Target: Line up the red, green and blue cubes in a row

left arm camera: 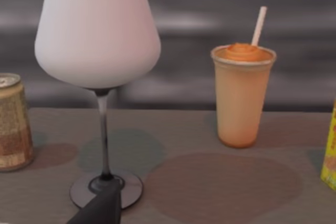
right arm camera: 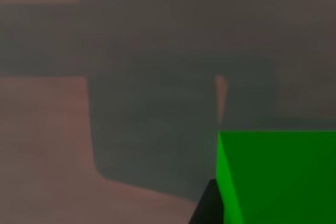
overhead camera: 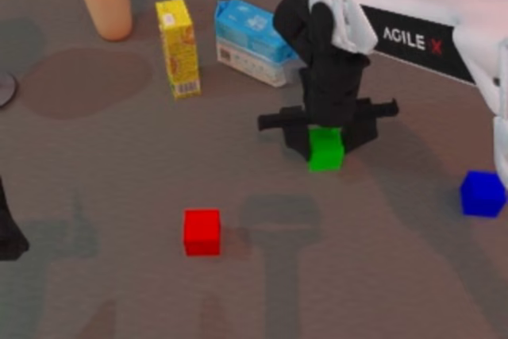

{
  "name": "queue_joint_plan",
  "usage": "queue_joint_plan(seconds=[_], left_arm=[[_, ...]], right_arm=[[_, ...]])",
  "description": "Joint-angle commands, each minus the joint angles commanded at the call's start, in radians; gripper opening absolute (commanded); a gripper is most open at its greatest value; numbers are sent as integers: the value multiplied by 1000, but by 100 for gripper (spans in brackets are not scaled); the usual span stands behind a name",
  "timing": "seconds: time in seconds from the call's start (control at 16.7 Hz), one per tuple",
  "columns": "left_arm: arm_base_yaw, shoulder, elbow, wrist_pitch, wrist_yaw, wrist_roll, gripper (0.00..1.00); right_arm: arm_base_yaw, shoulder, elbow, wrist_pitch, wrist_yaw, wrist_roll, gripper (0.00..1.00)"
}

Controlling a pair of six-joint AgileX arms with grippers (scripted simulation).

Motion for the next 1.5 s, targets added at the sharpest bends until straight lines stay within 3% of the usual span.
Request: queue_joint_plan(seconds=[0.48, 0.9, 1.26, 1.5], left_arm=[[0, 0, 0, 0, 0, 0, 100], [0, 0, 0, 0, 0, 0, 100], [0, 0, 0, 0, 0, 0, 100], [0, 0, 0, 0, 0, 0, 100]], right_arm=[[-3, -12, 4, -7, 4, -2, 0], [4, -40, 190, -227, 3, -2, 0], [2, -47, 210, -249, 3, 2, 0], [80, -132, 98, -213, 1, 109, 0]])
